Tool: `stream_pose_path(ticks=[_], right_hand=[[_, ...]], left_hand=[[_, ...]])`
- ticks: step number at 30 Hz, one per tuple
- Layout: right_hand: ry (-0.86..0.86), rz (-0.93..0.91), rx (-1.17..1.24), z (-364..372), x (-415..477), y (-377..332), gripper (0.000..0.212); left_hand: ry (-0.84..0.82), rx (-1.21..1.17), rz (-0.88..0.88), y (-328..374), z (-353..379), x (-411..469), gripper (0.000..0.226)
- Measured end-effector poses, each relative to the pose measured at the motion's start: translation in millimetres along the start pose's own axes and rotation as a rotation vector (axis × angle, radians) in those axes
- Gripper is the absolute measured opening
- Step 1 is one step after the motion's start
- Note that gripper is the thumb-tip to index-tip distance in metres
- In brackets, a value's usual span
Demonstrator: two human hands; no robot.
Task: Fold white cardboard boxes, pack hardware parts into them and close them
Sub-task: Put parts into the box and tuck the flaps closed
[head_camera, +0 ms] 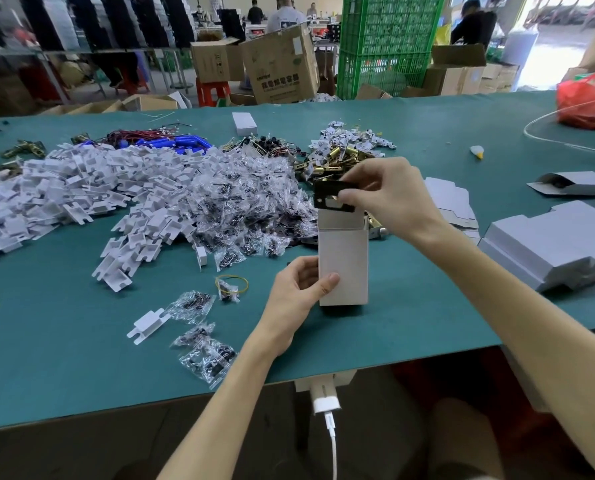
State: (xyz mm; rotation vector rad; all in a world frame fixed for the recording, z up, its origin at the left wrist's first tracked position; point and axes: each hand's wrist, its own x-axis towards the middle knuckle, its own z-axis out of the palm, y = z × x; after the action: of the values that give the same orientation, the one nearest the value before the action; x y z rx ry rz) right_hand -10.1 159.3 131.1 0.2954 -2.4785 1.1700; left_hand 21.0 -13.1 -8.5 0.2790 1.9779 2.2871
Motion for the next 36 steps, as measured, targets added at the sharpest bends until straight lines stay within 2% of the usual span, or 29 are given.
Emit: stream_pose_path(ticks=[8, 12, 16, 22, 28, 32, 34, 36], right_hand=[[-0.13, -0.067, -0.209, -7, -16, 13, 0.015], [-0.138, -0.098, -0.242, -4, -19, 11, 0.02], [-0.211, -0.059, -0.224, 0, -22, 12, 0.012], [-0.32, -0.099, -0.464, 2, -21, 19, 0.018], [-0.273, -0.1, -0.527, 5, -21, 14, 0.025], [-0.121, -0.226, -0.493, 18, -27, -3, 0.018], [-0.098, -0.318, -0.481, 31, -29, -17, 0.016], [-0.116, -0.399, -0.496, 51, -32, -30, 0.014]], left_hand=[[0.006, 0.007, 0.001, 0, 1, 0, 0.036], [0.012, 0.01, -0.002, 0, 2, 0, 0.037], [0.014, 0.011, 0.001, 0, 2, -1, 0.038], [0.013, 0.023, 0.006, 0, 1, 0, 0.04], [0.022, 0.019, 0.008, 1, 2, 0, 0.046], [0.02, 0.016, 0.012, -2, 2, 0, 0.053], [0.016, 0.022, 0.013, -3, 2, 0, 0.046], [0.014, 0.072, 0.025, -5, 0, 1, 0.029]])
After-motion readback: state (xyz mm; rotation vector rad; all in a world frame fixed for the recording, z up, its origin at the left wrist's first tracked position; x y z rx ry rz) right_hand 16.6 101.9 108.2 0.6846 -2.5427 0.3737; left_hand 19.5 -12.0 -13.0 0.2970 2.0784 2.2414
